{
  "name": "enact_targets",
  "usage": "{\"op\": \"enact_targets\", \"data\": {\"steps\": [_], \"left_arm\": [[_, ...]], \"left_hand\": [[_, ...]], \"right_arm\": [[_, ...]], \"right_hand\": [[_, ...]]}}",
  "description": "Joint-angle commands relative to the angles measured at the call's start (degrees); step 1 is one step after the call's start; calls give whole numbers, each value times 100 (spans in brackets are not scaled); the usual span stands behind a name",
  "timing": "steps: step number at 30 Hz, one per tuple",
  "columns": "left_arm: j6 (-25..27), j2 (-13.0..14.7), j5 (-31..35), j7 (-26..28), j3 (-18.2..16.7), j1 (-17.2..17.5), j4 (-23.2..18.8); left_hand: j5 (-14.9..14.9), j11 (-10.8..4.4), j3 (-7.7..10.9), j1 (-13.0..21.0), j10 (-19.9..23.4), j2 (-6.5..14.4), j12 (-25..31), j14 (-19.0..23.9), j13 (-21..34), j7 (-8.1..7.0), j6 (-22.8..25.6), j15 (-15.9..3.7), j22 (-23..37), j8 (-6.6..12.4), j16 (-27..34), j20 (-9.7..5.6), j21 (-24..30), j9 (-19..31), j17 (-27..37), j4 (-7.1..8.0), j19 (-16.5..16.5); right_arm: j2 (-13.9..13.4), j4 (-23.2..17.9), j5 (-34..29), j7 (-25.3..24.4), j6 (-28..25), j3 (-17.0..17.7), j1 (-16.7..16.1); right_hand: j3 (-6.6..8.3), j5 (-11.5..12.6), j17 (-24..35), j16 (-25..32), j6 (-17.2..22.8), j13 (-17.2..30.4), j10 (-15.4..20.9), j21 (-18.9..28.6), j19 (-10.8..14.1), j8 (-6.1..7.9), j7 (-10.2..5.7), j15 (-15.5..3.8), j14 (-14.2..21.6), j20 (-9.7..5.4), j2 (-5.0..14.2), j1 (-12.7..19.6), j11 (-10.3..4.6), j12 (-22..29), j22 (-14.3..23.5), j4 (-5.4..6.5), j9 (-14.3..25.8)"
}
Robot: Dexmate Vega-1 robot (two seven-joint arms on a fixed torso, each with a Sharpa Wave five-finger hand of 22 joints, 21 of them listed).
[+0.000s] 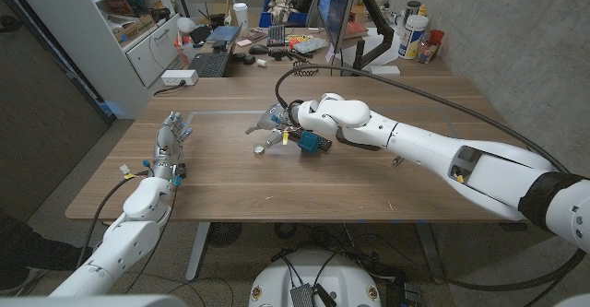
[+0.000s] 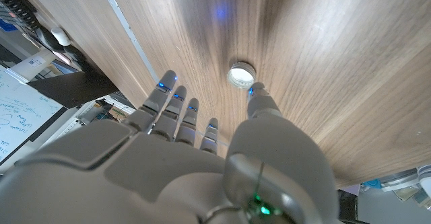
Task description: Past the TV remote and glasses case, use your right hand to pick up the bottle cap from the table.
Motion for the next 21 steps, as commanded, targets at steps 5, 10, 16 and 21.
{"op": "enact_targets", "data": {"steps": [5,10,16,21], "left_arm": [[28,6,-32,-27,26,-53,87],[45,10,-23,-15,43,-62,77],[76,23,-5,29,51,-50,37],[92,24,11,71,55,-40,1]], "left_hand": [[23,32,-6,-6,-30,559,-7,-2,21,-11,-25,12,20,-10,21,44,38,34,19,14,-423],[23,39,-8,-7,-29,558,-6,-2,21,-7,-30,17,20,-12,22,53,41,34,19,14,-424],[24,38,-11,-9,-30,557,-6,-3,21,-12,-32,20,21,-12,21,46,44,34,20,15,-424],[24,40,-12,-10,-29,557,-6,2,21,-3,-32,23,21,-12,24,51,45,34,20,16,-427]], "right_arm": [[159,374,-19,-55,34,-254,145],[188,476,-22,-93,52,-311,177],[187,525,-10,-128,83,-358,198],[188,556,-23,-132,102,-402,214]], "right_hand": [[-17,-13,16,7,139,33,269,-12,81,72,-107,-2,62,3,3,132,-110,130,13,-10,7],[-24,-8,17,9,175,33,291,-15,85,81,-115,-5,73,5,3,156,-93,138,14,-9,5],[-30,0,17,11,242,33,307,-18,98,99,-116,-15,91,2,6,205,-103,141,14,-12,1],[-40,4,18,13,258,33,320,-20,107,96,-107,-22,105,3,7,231,-59,144,14,-8,-1]]}}
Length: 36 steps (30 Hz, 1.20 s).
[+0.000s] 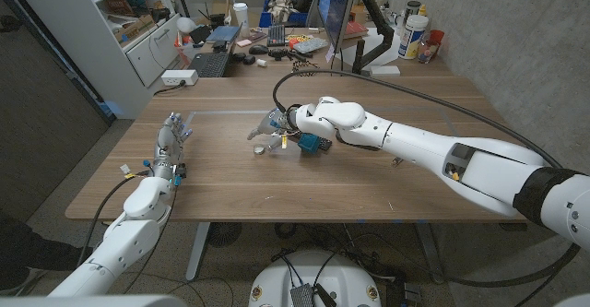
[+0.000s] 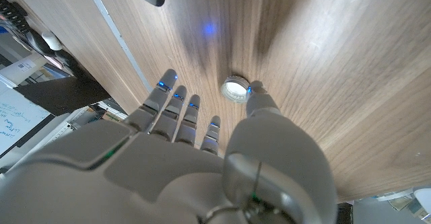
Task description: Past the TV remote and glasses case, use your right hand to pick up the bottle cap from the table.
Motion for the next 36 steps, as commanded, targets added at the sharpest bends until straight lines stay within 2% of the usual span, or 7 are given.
{"op": "enact_targets", "data": {"steps": [1,11,13,21,33,35,36], "left_arm": [[42,15,35,82,16,10,-67],[49,14,41,85,29,17,-85],[48,10,42,93,29,20,-89],[37,-10,45,117,29,34,-77],[0,-52,13,70,44,-25,69],[-11,-56,5,49,47,-44,105],[-13,-56,7,45,48,-53,119]], "left_hand": [[24,42,-12,-10,-29,557,-6,-1,21,-3,-30,22,21,-11,22,30,45,34,20,16,-407],[25,53,-15,-12,-30,558,-6,-4,22,-7,-42,39,21,-15,22,37,49,34,20,17,-411],[25,52,-16,-12,-37,559,-9,-5,22,3,-40,46,22,-14,22,36,48,34,21,18,-415],[27,48,-18,-14,-50,561,-13,-3,22,-2,-49,33,22,-16,23,40,54,35,21,19,-415],[29,73,-23,-16,-47,562,-10,-4,22,6,-46,39,23,-13,24,46,60,35,21,20,-420],[30,71,-24,-17,-44,562,-9,-3,22,7,-49,40,23,-14,24,47,61,35,21,20,-421],[30,73,-24,-17,-44,562,-8,-3,22,3,-49,39,23,-14,25,50,62,35,22,20,-421]], "right_arm": [[20,124,-11,-36,56,-122,56],[-18,53,-79,6,95,-195,35],[-16,57,-98,6,107,-208,39],[27,153,-124,5,200,-251,87],[211,451,-138,7,324,-378,216],[207,527,-148,-239,437,-395,229],[192,544,-169,-387,478,-400,224]], "right_hand": [[-23,5,19,20,69,33,73,-23,35,27,12,12,83,11,-7,106,87,14,15,20,12],[-38,14,19,33,185,35,143,-29,52,54,65,39,146,2,-7,178,134,37,16,17,8],[-35,21,16,33,214,36,191,-31,58,57,99,50,164,2,-7,228,217,53,16,4,6],[-44,31,18,37,324,37,221,-34,76,83,49,44,203,-20,-7,291,135,60,16,4,3],[-36,42,22,36,474,38,289,-41,83,114,69,28,228,-38,28,391,144,79,16,1,-3],[-28,46,24,57,492,39,320,-43,89,111,82,-13,294,-40,42,421,159,89,16,2,-5],[-25,49,31,100,635,44,531,8,244,141,121,-70,468,-81,44,455,59,166,16,17,-11]]}}
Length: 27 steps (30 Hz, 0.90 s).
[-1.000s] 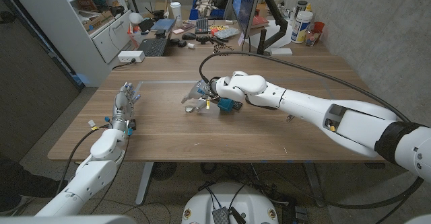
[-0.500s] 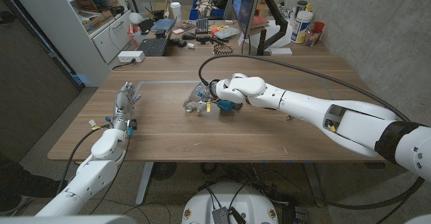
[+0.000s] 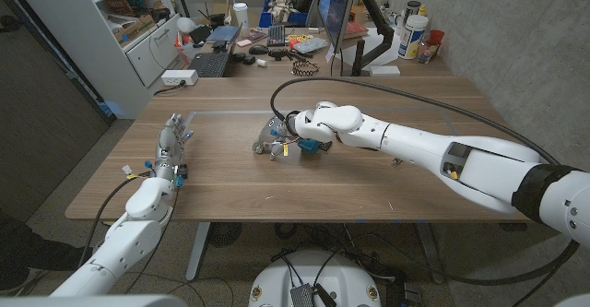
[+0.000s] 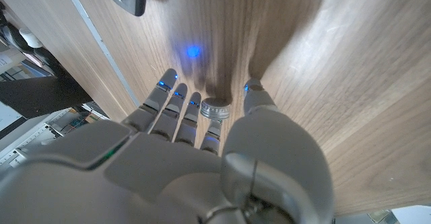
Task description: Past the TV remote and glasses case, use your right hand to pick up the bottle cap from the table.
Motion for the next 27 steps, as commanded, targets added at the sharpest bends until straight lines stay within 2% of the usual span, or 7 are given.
{"op": "enact_targets", "data": {"steps": [1,4,5,8,11,17,27], "left_arm": [[-55,-30,-36,-62,14,-76,153],[-55,-23,-45,-94,19,-112,203],[-57,-24,-50,-104,20,-126,221],[-62,-21,-55,-142,32,-172,279],[-56,-16,-65,-176,44,-213,325],[-62,-14,-89,-199,47,-244,376],[-95,-8,-113,-246,48,-265,434]], "left_hand": [[30,42,-25,-18,-14,562,-9,-3,22,7,-50,40,23,-14,25,51,23,35,21,21,-423],[30,39,-26,-18,-11,562,-7,-7,22,5,-49,37,23,-13,24,49,25,35,22,21,-423],[31,37,-27,-19,-12,562,-7,-8,22,3,-52,37,23,-15,23,50,25,36,22,22,-424],[31,24,-29,-20,-10,560,-6,-8,23,-8,-51,25,23,-13,23,42,26,36,22,22,-425],[30,-7,-33,-21,-8,555,-6,-12,23,-23,-51,14,23,-13,22,26,29,36,22,21,-421],[30,-19,-40,-23,-7,548,-5,-12,23,-50,-57,3,23,-15,23,12,28,37,22,20,-432],[30,-34,-50,-26,-10,541,-5,-14,23,-64,-59,-7,22,-14,23,-5,31,37,22,19,-435]], "right_arm": [[78,293,-67,-533,280,-112,83],[63,390,-61,-916,435,-105,79],[63,455,-74,-1106,511,-110,83],[62,556,-131,-1503,625,-127,86],[73,612,-198,-1752,651,-149,86],[142,768,-201,-2003,741,-182,136],[153,834,-211,-2307,763,-199,178]], "right_hand": [[46,60,30,184,372,19,459,54,279,93,72,-224,588,-58,59,178,-86,185,18,22,-19],[98,88,126,460,1030,106,1288,231,658,243,198,-554,1514,-175,132,335,-183,515,47,55,-34],[129,103,201,608,1367,144,1638,327,835,336,265,-680,1855,-278,161,457,-166,659,57,26,-38],[138,102,576,1242,2459,275,2675,689,1311,624,516,-1054,2850,-620,233,923,-386,1100,124,-29,-49],[133,64,1025,1856,3479,443,3562,1133,1603,823,714,-1161,3614,-874,292,1492,-445,1506,243,-48,-50],[115,-8,1722,2497,4306,828,4276,2064,1784,899,700,-1173,4311,-1028,342,2447,-470,1957,601,-10,99],[84,-24,1886,2555,4441,962,4369,2437,1761,896,786,-1162,4421,-1031,318,2655,-387,2030,737,19,164]]}}
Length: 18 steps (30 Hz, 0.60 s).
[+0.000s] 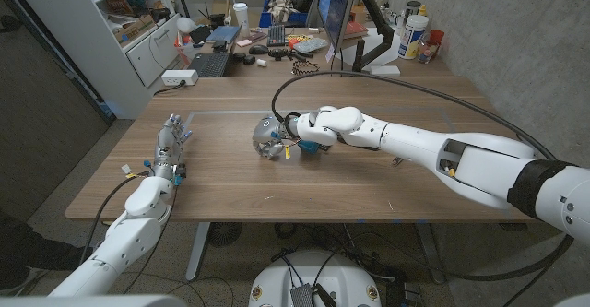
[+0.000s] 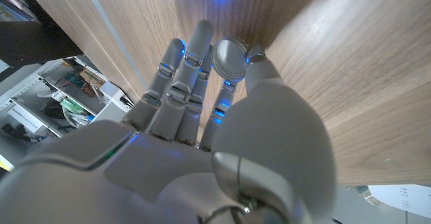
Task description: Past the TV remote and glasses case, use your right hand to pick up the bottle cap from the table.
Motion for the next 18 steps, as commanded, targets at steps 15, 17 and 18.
{"op": "enact_targets", "data": {"steps": [15,17,18], "left_arm": [[-83,32,-26,-32,-17,47,-18],[-91,33,-18,-23,-18,63,-40],[-98,30,-15,-17,-20,69,-49]], "left_hand": [[32,-10,-36,-28,9,544,3,-10,24,-40,-29,-13,22,-8,25,3,39,9,23,-3,-432],[32,-20,-37,-29,6,544,1,-7,24,-49,-31,-9,22,-9,26,3,40,9,23,-3,-433],[32,-18,-38,-29,8,544,2,-7,24,-55,-31,-10,22,-9,26,2,40,9,23,-3,-434]], "right_arm": [[-114,-170,-93,-508,-54,38,24],[-141,-219,-89,-498,-65,62,11],[-160,-251,-108,-502,-79,68,5]], "right_hand": [[-36,-8,124,2,459,471,797,327,-66,47,133,-488,229,-881,839,988,-643,80,106,88,193],[-60,-11,168,6,556,511,843,428,-95,76,86,-490,256,-876,823,1009,-705,106,126,97,228],[-67,-12,180,8,561,522,854,456,-96,74,85,-490,266,-875,818,1014,-696,112,131,98,235]]}}
